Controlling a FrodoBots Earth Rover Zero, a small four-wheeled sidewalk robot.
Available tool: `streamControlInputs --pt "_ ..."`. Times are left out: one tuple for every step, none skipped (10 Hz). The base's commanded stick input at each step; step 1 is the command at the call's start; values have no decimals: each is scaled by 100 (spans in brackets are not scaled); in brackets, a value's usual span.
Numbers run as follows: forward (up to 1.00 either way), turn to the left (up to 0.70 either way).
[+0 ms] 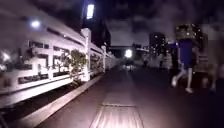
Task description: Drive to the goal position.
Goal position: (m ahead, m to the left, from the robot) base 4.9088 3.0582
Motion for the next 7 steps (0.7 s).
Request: streamControlInputs --pt "45 0" --pt "45 0" --pt "45 0" --pt "45 0" --pt "45 0" --pt "45 0" --pt "33 0"
